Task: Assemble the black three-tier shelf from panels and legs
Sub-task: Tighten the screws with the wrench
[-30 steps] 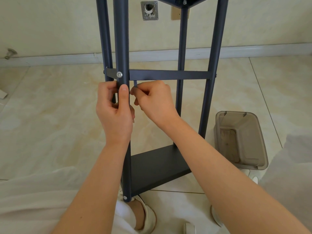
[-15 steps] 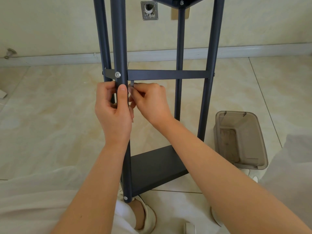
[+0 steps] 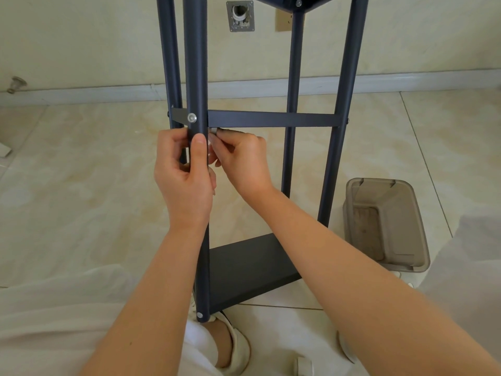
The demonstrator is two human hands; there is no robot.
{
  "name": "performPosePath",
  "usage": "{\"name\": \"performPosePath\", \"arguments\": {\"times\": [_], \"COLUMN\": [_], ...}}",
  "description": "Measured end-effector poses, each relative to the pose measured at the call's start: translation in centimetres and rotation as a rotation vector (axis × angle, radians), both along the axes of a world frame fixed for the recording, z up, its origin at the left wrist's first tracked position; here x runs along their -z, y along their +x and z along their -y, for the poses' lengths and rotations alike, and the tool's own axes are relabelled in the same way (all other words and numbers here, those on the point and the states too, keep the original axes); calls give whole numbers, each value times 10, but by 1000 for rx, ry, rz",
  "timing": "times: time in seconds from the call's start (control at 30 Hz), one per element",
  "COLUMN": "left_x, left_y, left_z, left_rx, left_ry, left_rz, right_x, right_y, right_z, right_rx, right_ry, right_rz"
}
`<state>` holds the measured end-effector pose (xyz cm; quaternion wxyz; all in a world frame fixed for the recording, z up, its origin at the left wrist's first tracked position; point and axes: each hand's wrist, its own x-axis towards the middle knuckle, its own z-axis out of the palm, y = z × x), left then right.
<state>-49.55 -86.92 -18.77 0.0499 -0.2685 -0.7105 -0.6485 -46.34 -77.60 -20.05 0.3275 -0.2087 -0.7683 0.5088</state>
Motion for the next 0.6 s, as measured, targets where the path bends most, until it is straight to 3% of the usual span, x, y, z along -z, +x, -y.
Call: {"name": "performPosePath", "arguments": {"times": [0.3,0.43,0.6], "left_x": [-1,1,-1], "left_y": [2,0,1], "left_z": [1,1,-1], "left_rx": [-1,-25,-46], "left_ry": [-10,-32,-27], "left_rz": [-2,6,19], "right_x": [19,22,4], "right_y": [37,68,97], "right_z": [-10,-17,-37], "right_rx": [-152,-225,-149], "right_ry": [-14,80,56], "right_rz": [301,423,501]}}
